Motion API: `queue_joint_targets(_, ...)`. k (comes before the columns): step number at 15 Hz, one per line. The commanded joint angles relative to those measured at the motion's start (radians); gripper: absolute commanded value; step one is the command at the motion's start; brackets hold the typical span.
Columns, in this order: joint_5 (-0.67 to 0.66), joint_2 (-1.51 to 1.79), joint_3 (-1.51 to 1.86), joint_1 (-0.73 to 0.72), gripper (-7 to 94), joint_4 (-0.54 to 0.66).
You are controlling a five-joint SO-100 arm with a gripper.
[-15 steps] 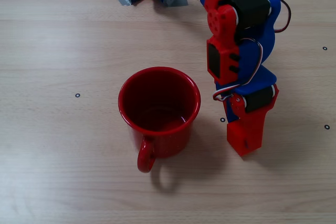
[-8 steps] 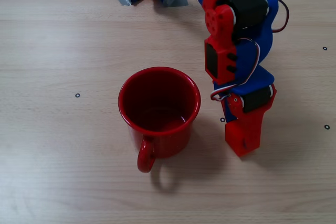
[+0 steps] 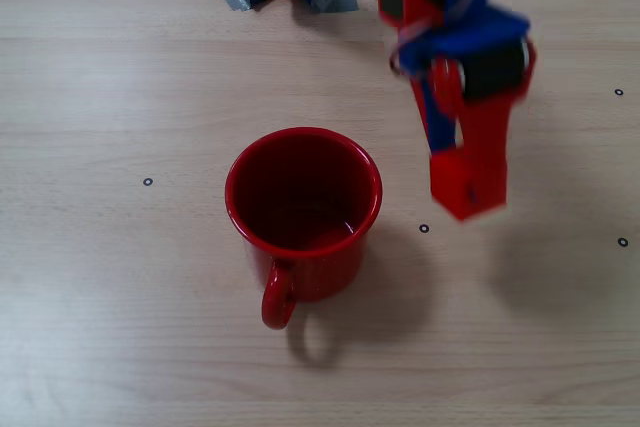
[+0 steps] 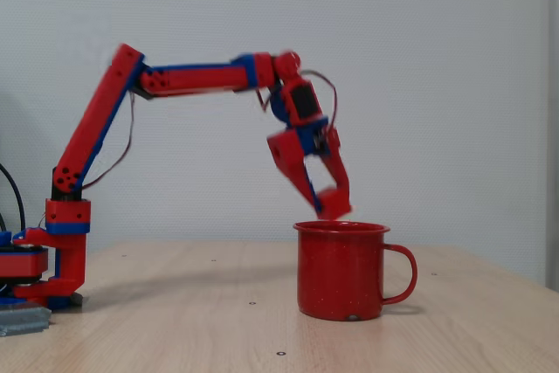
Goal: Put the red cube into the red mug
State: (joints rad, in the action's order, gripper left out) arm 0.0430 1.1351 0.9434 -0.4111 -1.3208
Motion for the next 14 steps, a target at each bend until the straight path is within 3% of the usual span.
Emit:
queue_joint_targets(1,-0.017,0.247,0.029,-0.018,0,-0.051)
queue_joint_targets(14,-0.051,0.856,0.36,0.133,0,-0.196)
